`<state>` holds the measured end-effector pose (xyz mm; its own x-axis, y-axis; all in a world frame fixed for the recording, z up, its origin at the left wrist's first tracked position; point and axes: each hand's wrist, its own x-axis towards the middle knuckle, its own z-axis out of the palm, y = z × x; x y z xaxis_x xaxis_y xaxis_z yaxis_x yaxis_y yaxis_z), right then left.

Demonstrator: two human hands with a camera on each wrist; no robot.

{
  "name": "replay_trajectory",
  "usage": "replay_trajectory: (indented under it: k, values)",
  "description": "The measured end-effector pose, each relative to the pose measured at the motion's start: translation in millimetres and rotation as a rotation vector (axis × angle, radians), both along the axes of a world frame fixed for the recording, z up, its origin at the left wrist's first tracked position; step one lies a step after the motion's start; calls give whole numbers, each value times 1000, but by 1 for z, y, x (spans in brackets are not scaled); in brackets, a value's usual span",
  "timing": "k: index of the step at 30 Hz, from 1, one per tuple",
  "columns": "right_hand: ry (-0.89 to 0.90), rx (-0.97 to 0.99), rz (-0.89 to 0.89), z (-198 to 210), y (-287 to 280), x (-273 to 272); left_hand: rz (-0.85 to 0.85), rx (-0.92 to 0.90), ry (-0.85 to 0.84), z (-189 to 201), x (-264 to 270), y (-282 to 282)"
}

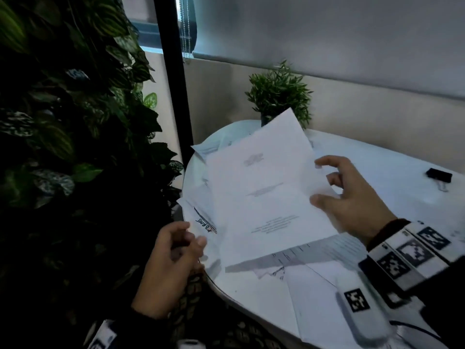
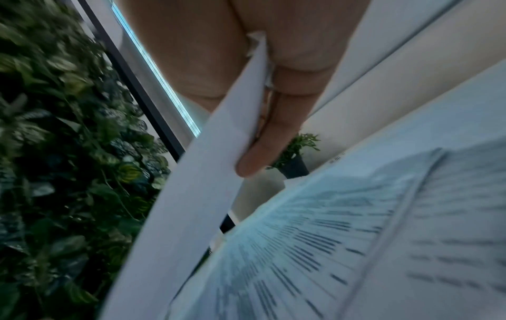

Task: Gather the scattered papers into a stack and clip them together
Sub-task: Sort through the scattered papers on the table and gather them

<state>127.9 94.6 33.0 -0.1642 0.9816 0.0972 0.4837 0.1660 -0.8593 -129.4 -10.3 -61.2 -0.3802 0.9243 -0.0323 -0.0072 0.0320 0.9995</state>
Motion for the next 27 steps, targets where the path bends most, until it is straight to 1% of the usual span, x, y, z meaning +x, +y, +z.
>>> replay_trajectory:
  k: [1,3,5,6,8,9,10,12,13,14,15,16,18,20,21,22,24,26,27]
  values:
    - [68,-5,40,5,-3,-7,25,-30,-165,-1,-5,3]
    - [134,-44,144,8,-8,-26,20,-54,-377,-4,-16,9]
    - [116,-88,250,4,-14,-48,15,-28,-463,-7,-25,8]
    - [66,-106,288,1,-16,-58,5,-12,-474,-6,-29,5]
    - [-132,-125,313,-9,-12,-71,22,-19,-405,-6,-39,0]
    - [-256,-133,298,-14,-6,-72,54,-35,-315,-10,-47,-1]
    - [-394,-131,259,-18,5,-68,84,-45,-191,-16,-56,-1]
    - [-752,-117,102,-26,30,-47,139,-87,55,-27,-71,1]
    - [-924,-153,18,-29,40,-33,152,-109,105,-31,-75,1]
    - [-1047,-232,-39,-32,49,-20,151,-122,117,-32,-78,2]
    - [-1107,-334,-56,-35,55,-9,141,-117,99,-32,-79,2]
    - [-1132,-426,-35,-36,58,-2,134,-112,75,-33,-80,4]
    - [-1151,-499,2,-44,64,10,129,-112,46,-35,-83,7]
    - [-1142,-483,-13,-48,62,9,143,-118,11,-42,-86,9]
    - [-1117,-472,-31,-48,60,7,162,-121,-36,-43,-86,10]
    - [-1070,-467,-64,-47,57,4,175,-124,-90,-45,-84,11]
    - [-893,-473,-154,-48,57,3,192,-128,-220,-44,-81,13]
    - [-703,-411,-295,-44,61,8,207,-114,-314,-40,-77,15]
    - [-618,-353,-367,-39,63,12,208,-104,-330,-40,-76,16]
